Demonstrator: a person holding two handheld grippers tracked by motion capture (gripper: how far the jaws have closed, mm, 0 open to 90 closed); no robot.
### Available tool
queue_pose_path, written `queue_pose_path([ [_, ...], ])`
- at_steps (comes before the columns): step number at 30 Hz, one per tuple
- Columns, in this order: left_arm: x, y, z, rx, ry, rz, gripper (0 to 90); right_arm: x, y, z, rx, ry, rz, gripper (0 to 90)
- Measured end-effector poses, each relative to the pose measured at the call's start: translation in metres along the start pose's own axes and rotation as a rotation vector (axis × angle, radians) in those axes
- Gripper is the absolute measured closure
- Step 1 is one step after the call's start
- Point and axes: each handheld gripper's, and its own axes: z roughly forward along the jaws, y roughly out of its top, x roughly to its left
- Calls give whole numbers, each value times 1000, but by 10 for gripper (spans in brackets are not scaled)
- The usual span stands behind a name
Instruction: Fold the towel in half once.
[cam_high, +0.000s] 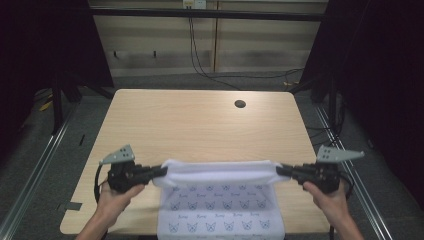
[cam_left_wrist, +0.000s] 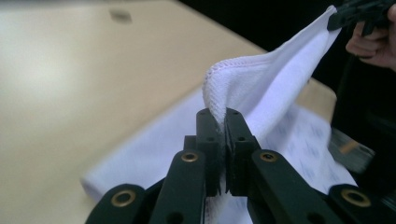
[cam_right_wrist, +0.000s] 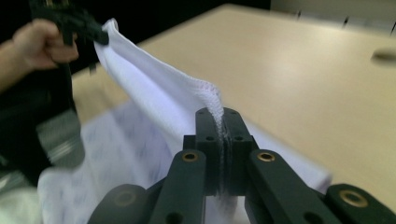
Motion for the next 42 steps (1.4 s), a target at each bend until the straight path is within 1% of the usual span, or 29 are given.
queue_pose_path([
  [1, -1, -10, 3, 42, -8, -22, 867, 6, -13, 3, 34, 13, 17, 874],
  [2, -4, -27, 7, 99, -25, -32, 867, 13, -30, 9, 103, 13, 19, 873],
  [3, -6, -34, 10, 124, -29, -36, 867, 16, -40, 12, 144, 8, 22, 873],
  [4, -7, -40, 13, 158, -32, -37, 867, 17, -47, 15, 164, 13, 36, 874],
  [5, -7, -40, 13, 158, -32, -37, 867, 17, -47, 15, 164, 13, 36, 874],
  [6, -10, -48, 18, 198, -29, -36, 867, 19, -60, 21, 206, 14, 59, 873],
  [7, -10, -48, 18, 198, -29, -36, 866, 20, -66, 26, 234, 10, 63, 873],
  [8, -10, -51, 20, 213, -37, -41, 866, 20, -70, 29, 257, 3, 55, 873],
  [9, -9, -56, 26, 243, -49, -66, 866, 19, -74, 33, 289, 4, 64, 873],
  [10, -10, -57, 28, 256, -44, -68, 866, 19, -78, 37, 329, -5, 70, 873],
  [11, -10, -57, 28, 256, -44, -68, 865, 19, -79, 40, 347, -5, 67, 873],
  [12, -11, -59, 31, 278, -38, -42, 865, 19, -79, 40, 347, -5, 67, 873],
  [13, -11, -60, 33, 289, -41, -31, 864, 18, -80, 44, 377, -14, 69, 873],
  [17, -4, -60, 39, 297, -42, -45, 865, 17, -81, 52, 416, -18, 55, 873],
  [19, -1, -60, 40, 289, -37, -43, 868, 17, -80, 55, 420, -24, 56, 873],
  [20, -1, -59, 41, 275, -2, -30, 870, 17, -79, 57, 420, -24, 52, 874],
  [23, 3, -57, 43, 266, 16, -26, 870, 14, -78, 60, 403, -28, 63, 874],
  [24, 6, -56, 44, 257, 23, -34, 870, 12, -76, 61, 407, -35, 55, 875],
  [26, 18, -50, 47, 242, 62, -21, 871, 7, -73, 68, 398, -43, 53, 875],
  [27, 18, -50, 47, 242, 62, -21, 871, 7, -73, 68, 398, -43, 53, 875],
  [28, 22, -47, 48, 233, 82, -19, 871, 2, -69, 75, 386, -47, 58, 875],
  [29, 32, -43, 51, 220, 98, -28, 871, -1, -66, 79, 387, -54, 54, 875],
  [30, 32, -43, 51, 220, 98, -28, 871, -1, -66, 79, 387, -54, 54, 875],
  [31, 41, -38, 53, 214, 113, -41, 871, -5, -62, 84, 383, -63, 51, 875],
  [32, 41, -38, 53, 214, 113, -41, 871, -5, -62, 84, 383, -63, 51, 875],
  [37, 61, -26, 62, 189, 180, -40, 871, -26, -47, 107, 367, -105, 23, 875],
  [38, 65, -23, 64, 189, 195, -26, 871, -26, -47, 107, 367, -105, 23, 875],
  [40, 78, -16, 69, 175, 213, -32, 871, -39, -39, 118, 351, -106, 33, 875],
  [42, 90, -11, 72, 158, 218, -56, 871, -49, -33, 125, 344, -118, 37, 875],
])
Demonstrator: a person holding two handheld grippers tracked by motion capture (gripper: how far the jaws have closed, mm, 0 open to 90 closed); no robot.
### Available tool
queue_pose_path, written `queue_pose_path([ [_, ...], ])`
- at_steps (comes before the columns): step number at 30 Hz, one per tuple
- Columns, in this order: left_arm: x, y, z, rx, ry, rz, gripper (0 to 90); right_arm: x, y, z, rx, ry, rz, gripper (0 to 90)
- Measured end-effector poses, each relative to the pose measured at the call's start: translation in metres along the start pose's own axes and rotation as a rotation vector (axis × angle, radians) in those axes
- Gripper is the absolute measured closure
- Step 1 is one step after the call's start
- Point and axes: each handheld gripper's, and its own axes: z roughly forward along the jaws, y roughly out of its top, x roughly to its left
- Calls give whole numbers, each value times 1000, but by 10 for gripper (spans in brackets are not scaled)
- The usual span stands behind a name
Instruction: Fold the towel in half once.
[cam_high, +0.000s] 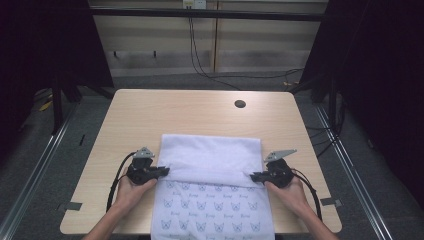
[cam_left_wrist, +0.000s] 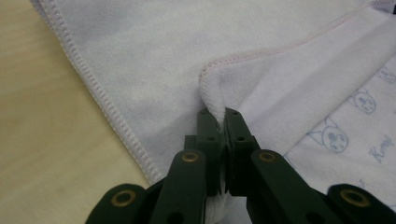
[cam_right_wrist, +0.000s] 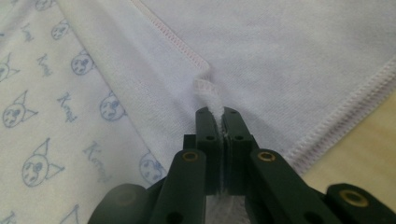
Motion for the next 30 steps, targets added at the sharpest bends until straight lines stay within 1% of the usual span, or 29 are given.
queue_pose_path([
  [1, 4, 4, 3, -3, 3, -7, 872, -5, 5, 3, -2, -5, 10, 875],
  [2, 4, 4, 3, -3, 3, -7, 872, -9, 9, 6, -5, -17, 10, 875],
  [3, 12, 12, 8, -12, 30, -22, 872, -13, 14, 10, -9, -27, 11, 875],
  [4, 15, 15, 11, -16, 47, -15, 872, -17, 19, 13, -8, -31, 23, 874],
  [6, 23, 24, 17, -13, 63, -24, 872, -26, 29, 20, -3, -34, 29, 874],
  [7, 27, 28, 20, -11, 71, -17, 872, -29, 34, 23, 4, -42, 27, 874],
  [8, 27, 28, 20, -11, 71, -17, 872, -31, 38, 24, 11, -52, 27, 874],
  [9, 38, 39, 26, -2, 89, -15, 872, -35, 43, 27, 16, -57, 29, 874],
  [10, 43, 43, 28, 1, 86, -20, 872, -39, 46, 30, 13, -51, 42, 874],
  [11, 46, 46, 30, 0, 100, -19, 871, -43, 49, 32, 7, -51, 51, 874],
  [12, 46, 46, 30, 0, 100, -19, 871, -43, 49, 32, 7, -51, 51, 874],
  [13, 49, 53, 34, 8, 131, 2, 871, -51, 54, 37, -17, -50, 78, 874],
  [14, 49, 53, 34, 8, 131, 2, 871, -54, 57, 39, -18, -63, 84, 874],
  [15, 51, 55, 36, 5, 136, -4, 871, -54, 57, 39, -18, -63, 84, 874],
  [16, 60, 58, 39, -7, 132, -44, 871, -58, 64, 44, -17, -91, 73, 874],
  [17, 62, 59, 41, -30, 133, -69, 871, -59, 67, 47, -18, -103, 55, 874],
  [18, 62, 59, 41, -30, 133, -69, 871, -59, 67, 47, -18, -103, 55, 874],
  [19, 63, 60, 43, -43, 139, -70, 871, -63, 74, 50, -15, -121, 79, 874],
  [20, 65, 60, 43, -37, 141, -60, 871, -65, 76, 52, -14, -132, 77, 874],
  [21, 67, 61, 44, -39, 148, -58, 871, -65, 76, 52, -14, -132, 77, 874],
  [22, 68, 63, 46, -45, 154, -58, 871, -69, 82, 56, -19, -156, 92, 873],
  [23, 70, 63, 48, -69, 155, -82, 871, -71, 84, 58, -24, -163, 96, 874],
  [24, 70, 63, 48, -69, 155, -82, 871, -71, 84, 58, -24, -163, 96, 874],
  [25, 74, 62, 49, -93, 140, -107, 871, -76, 90, 63, -28, -184, 117, 873],
  [26, 75, 61, 49, -99, 139, -104, 871, -77, 93, 63, -19, -191, 127, 873],
  [27, 77, 62, 49, -102, 134, -99, 871, -78, 95, 65, -13, -200, 120, 873],
  [28, 78, 62, 49, -98, 138, -90, 871, -78, 97, 66, -12, -213, 119, 873],
  [30, 79, 63, 49, -97, 141, -95, 871, -78, 98, 68, -18, -219, 115, 873],
])
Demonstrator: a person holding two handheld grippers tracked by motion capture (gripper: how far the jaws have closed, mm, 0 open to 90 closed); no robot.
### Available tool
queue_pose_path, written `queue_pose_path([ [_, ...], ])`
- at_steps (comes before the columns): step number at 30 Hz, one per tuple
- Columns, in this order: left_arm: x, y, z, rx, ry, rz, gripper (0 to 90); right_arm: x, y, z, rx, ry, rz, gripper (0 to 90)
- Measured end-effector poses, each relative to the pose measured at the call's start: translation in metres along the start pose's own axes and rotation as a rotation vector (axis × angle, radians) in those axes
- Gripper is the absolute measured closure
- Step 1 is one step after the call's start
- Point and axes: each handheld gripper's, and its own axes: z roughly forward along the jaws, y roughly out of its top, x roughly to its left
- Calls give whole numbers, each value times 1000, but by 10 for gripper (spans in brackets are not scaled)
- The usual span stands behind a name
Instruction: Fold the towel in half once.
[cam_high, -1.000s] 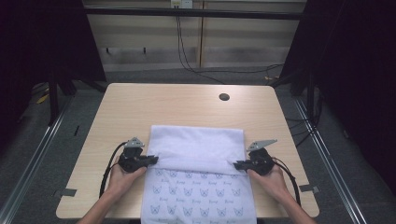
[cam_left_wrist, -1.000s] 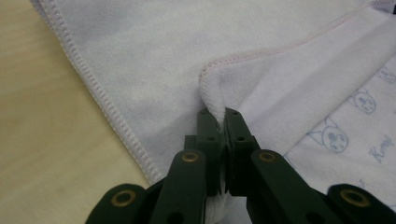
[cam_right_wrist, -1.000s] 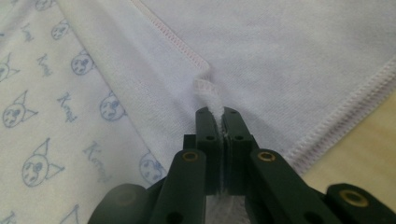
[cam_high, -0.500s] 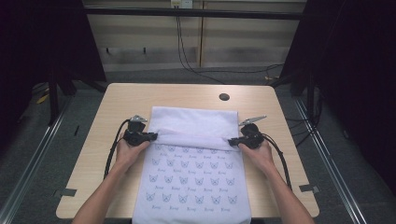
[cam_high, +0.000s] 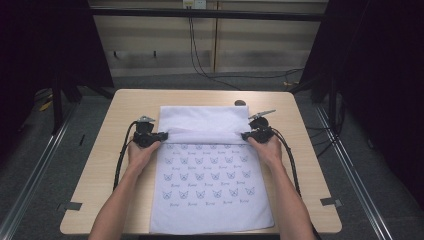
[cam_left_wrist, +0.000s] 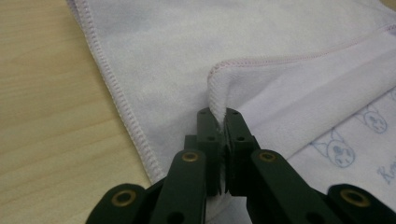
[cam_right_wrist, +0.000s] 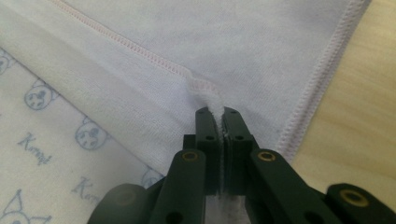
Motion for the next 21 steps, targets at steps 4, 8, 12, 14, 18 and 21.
queue_pose_path([
  [4, -6, 6, -2, 42, 20, 13, 871, -8, -4, -3, -32, 62, 35, 872],
  [8, -8, 13, -25, -34, -42, 4, 870, -17, -4, -24, -128, 143, 67, 871],
  [12, -14, 23, -49, -94, -80, 18, 868, -19, 5, -49, -199, 176, 47, 870],
  [14, -27, 36, -77, -153, -111, 59, 868, -17, 15, -76, -261, 195, 29, 869],
  [18, -42, 40, -110, -199, -156, 88, 867, -10, 20, -107, -299, 241, -15, 865],
  [21, -57, 37, -139, -240, -194, 118, 867, 3, 12, -142, -343, 264, -65, 867],
])
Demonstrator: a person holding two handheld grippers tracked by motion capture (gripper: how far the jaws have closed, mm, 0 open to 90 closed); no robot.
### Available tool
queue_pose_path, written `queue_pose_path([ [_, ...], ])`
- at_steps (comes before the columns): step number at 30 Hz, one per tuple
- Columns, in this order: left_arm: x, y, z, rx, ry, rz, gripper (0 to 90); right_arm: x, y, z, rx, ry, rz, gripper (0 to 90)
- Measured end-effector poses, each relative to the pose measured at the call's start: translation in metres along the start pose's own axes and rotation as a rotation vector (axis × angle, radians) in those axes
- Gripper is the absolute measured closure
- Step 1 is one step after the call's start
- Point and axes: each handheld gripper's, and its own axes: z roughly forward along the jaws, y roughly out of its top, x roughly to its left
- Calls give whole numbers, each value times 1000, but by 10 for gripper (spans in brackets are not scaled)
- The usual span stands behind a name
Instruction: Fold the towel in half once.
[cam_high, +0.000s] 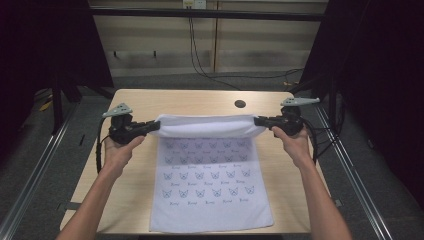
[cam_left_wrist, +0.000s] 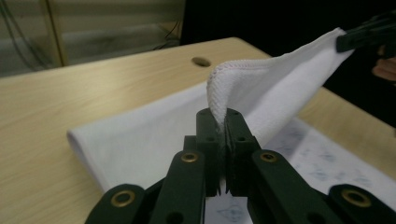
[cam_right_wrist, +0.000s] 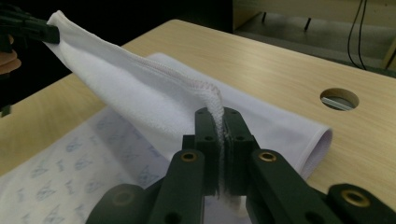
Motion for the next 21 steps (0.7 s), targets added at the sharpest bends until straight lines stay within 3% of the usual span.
queue_pose_path([
  [1, -12, 2, -12, -10, -10, 21, 867, 4, 0, -5, -1, 9, -9, 868],
  [2, -12, 2, -12, -10, -10, 21, 867, 4, 0, -5, -1, 9, -9, 868],
  [3, -18, 4, -19, -12, -21, 39, 867, 15, 0, -16, -3, 11, -34, 868],
  [5, -35, 9, -35, -21, -10, 101, 865, 26, 1, -27, -13, 24, -54, 868],
  [6, -35, 9, -35, -21, -10, 101, 865, 26, 1, -27, -13, 24, -54, 868],
  [7, -43, 14, -42, -17, -17, 111, 866, 37, 4, -40, -22, 33, -77, 868],
  [8, -43, 14, -42, -17, -17, 111, 866, 41, 7, -45, -27, 28, -91, 868],
  [9, -49, 17, -46, -13, -13, 138, 866, 41, 7, -45, -27, 28, -91, 868],
  [10, -56, 18, -57, -54, -41, 143, 866, 47, 12, -56, -47, 30, -108, 868],
  [12, -60, 17, -61, -66, -47, 142, 866, 48, 13, -61, -68, 42, -102, 868],
  [13, -66, 8, -64, -42, -65, 144, 866, 52, 11, -67, -74, 60, -104, 868],
  [15, -69, -12, -60, 18, -70, 135, 866, 58, 1, -66, -29, 53, -129, 868],
  [16, -69, -12, -60, 18, -70, 135, 866, 60, -7, -65, -11, 60, -127, 868],
  [17, -69, -25, -57, 46, -86, 118, 866, 60, -7, -65, -11, 60, -127, 868],
  [19, -68, -52, -52, 87, -99, 80, 865, 64, -36, -60, 50, 93, -102, 868],
  [20, -67, -65, -50, 99, -107, 56, 865, 64, -36, -60, 50, 93, -102, 868],
  [21, -65, -76, -49, 115, -104, 42, 864, 66, -47, -57, 73, 100, -97, 868],
])
